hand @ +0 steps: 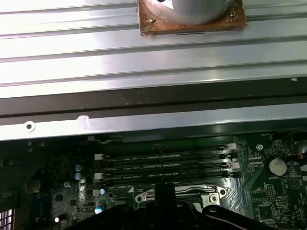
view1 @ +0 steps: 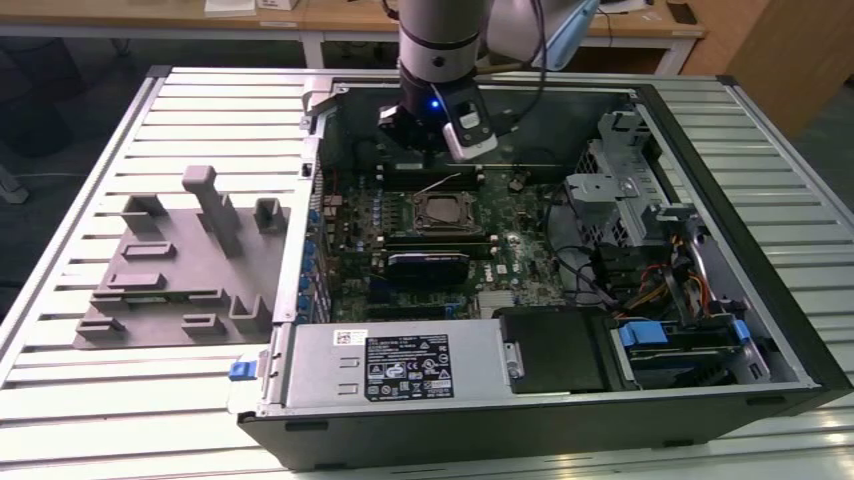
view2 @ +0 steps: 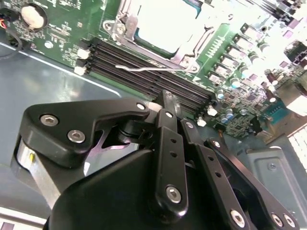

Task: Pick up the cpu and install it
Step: 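Install the first cpu locking lever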

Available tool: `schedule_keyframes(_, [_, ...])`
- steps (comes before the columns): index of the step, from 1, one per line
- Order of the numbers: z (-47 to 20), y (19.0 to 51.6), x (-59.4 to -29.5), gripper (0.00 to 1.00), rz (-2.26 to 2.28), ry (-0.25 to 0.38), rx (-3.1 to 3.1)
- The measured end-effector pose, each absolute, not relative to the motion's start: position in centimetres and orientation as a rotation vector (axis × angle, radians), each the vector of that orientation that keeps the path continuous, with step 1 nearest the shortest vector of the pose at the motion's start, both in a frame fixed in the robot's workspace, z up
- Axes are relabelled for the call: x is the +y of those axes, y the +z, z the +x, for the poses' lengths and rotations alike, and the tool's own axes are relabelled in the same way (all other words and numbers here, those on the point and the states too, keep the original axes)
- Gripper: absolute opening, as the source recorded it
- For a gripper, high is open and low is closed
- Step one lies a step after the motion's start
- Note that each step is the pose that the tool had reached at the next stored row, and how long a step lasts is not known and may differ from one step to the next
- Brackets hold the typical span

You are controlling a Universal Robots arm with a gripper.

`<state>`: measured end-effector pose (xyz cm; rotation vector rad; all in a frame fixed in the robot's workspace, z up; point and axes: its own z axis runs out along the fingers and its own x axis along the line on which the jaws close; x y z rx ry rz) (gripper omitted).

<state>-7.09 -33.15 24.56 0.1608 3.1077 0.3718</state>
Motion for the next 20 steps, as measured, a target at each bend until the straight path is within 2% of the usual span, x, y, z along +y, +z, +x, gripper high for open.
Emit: schedule_keyframes(20, [-6.94, 24.29, -33.15, 0.11, 0.179, 0.349, 3.096])
